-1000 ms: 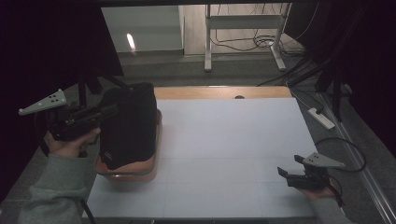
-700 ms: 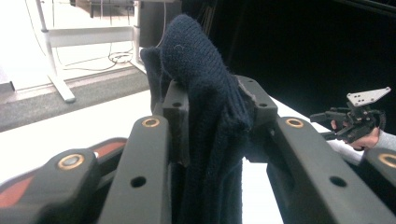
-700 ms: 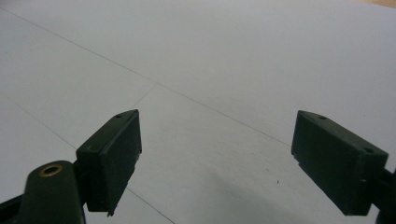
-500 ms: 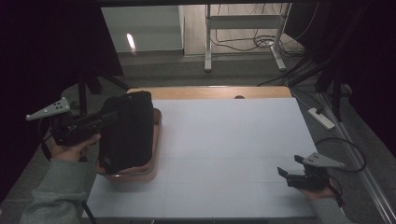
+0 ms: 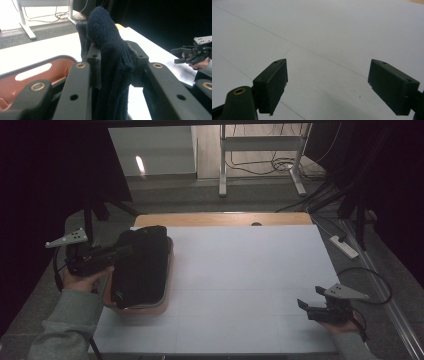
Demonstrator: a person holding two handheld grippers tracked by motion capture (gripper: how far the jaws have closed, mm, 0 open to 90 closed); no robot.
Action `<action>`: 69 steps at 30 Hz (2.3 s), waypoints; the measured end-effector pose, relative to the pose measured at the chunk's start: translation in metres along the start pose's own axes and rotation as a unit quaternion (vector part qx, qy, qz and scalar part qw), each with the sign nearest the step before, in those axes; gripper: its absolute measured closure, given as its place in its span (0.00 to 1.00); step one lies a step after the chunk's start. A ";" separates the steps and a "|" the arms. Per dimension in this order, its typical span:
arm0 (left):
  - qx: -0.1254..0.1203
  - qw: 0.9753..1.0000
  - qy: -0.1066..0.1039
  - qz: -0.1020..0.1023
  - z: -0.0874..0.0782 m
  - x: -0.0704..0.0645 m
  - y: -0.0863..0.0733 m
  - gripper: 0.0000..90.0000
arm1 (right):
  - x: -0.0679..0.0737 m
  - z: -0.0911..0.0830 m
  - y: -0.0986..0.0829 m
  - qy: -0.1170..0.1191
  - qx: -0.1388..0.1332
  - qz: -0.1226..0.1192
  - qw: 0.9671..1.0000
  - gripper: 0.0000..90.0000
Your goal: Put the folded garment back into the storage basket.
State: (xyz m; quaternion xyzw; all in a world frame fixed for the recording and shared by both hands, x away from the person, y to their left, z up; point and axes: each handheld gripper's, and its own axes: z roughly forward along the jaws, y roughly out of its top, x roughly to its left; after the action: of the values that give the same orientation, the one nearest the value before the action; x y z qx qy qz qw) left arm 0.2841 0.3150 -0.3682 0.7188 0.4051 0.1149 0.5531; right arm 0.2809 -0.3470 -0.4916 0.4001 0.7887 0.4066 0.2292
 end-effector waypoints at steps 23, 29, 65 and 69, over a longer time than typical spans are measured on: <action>0.090 0.992 0.068 -0.050 0.047 0.054 -0.011 0.75 | -0.001 0.000 -0.001 -0.001 0.001 0.002 1.000 0.19; 0.129 0.985 0.101 -0.053 0.066 0.065 -0.017 0.74 | -0.001 -0.001 -0.001 -0.001 0.001 0.003 1.000 0.19; 0.129 0.973 0.188 -0.030 0.068 0.054 -0.022 0.29 | -0.002 0.000 -0.002 -0.002 0.005 0.003 1.000 0.19; 0.128 0.977 0.170 -0.025 0.064 0.043 -0.022 0.27 | -0.001 0.000 -0.002 -0.002 0.005 0.002 1.000 0.19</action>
State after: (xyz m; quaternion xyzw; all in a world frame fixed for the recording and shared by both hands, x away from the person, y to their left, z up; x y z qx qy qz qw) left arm 0.3409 0.3020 -0.4228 0.7434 0.5222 0.1685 0.3825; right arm 0.2807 -0.3489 -0.4931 0.4039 0.7893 0.4026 0.2276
